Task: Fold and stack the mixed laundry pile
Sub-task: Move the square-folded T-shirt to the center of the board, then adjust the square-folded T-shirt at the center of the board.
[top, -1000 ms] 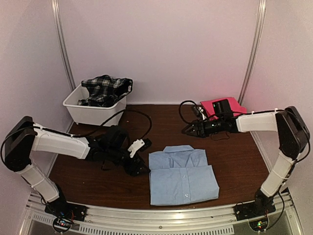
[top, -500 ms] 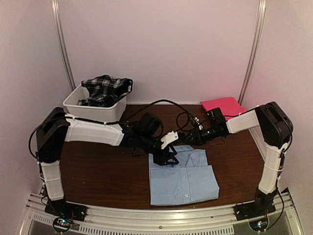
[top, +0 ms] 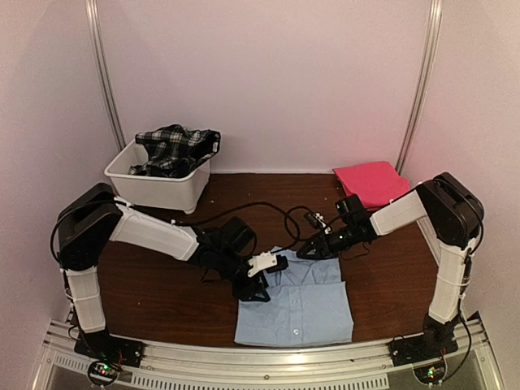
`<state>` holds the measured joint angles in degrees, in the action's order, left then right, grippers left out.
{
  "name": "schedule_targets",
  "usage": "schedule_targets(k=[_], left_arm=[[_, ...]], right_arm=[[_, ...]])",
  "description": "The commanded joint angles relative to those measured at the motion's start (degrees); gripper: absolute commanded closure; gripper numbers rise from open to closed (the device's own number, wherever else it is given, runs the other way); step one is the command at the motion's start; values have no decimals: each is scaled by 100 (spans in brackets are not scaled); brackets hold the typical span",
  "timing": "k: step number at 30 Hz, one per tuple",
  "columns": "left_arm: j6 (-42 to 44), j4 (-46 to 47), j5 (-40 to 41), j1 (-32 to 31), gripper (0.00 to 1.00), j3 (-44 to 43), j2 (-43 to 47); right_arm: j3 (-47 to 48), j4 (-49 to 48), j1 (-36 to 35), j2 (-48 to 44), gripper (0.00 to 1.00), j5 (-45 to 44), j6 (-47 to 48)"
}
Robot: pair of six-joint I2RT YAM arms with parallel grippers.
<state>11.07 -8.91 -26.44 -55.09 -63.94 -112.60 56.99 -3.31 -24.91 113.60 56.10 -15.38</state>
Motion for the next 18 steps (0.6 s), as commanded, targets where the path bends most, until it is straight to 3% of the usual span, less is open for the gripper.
schedule_targets(k=[1,5,11,18], left_arm=[[104,-114,352,21,51,538,560],[358,-461,546,-162,51,434,990],[988,-806,988,-502,52,-171,746],[1445,-987,789,-502,54,-710,301]], right_arm=[[-730,63,-256,-342,61,-243,-101],[-992,191,-250,-844,59,-418,-92],[-97,709,-186,-1140,53,-616,-118],[372,864,-298,-1020,64,-144,-299]])
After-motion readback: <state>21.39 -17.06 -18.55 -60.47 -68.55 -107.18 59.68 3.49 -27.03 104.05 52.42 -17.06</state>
